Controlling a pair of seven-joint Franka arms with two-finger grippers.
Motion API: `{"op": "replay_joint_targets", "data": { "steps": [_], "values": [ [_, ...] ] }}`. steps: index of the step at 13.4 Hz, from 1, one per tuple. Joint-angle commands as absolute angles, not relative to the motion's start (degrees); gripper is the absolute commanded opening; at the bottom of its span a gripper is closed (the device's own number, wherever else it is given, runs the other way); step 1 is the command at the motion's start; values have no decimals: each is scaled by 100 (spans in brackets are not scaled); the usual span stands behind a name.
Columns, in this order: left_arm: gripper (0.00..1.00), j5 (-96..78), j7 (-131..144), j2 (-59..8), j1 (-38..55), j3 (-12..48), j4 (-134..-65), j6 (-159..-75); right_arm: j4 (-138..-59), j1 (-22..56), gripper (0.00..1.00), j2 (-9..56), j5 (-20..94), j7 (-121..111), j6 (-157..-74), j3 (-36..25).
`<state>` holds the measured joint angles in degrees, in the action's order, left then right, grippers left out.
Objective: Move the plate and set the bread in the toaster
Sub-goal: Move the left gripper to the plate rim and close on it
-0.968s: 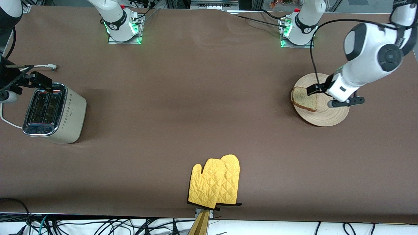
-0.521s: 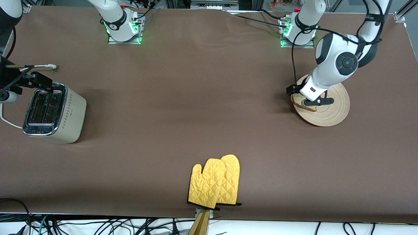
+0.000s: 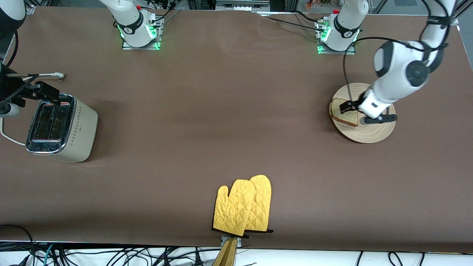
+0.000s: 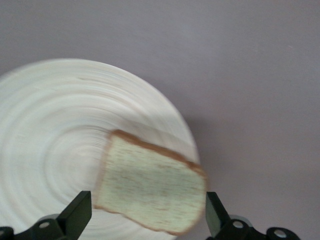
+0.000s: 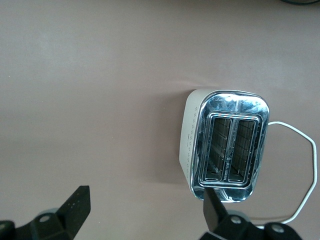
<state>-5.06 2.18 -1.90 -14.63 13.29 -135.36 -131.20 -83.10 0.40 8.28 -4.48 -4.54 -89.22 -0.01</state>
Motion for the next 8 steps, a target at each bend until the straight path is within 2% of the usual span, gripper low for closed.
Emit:
{"op": "replay_joint_targets", "data": {
  "steps": [1, 5, 8],
  "values": [
    [100, -1148, -1470, -158, -2396, 1292, -13553, -13017, -8165, 35, 100, 879, -422, -387, -8877, 18],
    [100, -1871, -3651, -850, -3478, 1169, -13264, -12806, -8165, 26, 100, 879, -431, -395, -8868, 18],
    [100, -1916, -4673, -1641, -4129, 1169, -12422, -12106, -8165, 9, 100, 879, -431, -396, -8868, 9]
  ]
}}
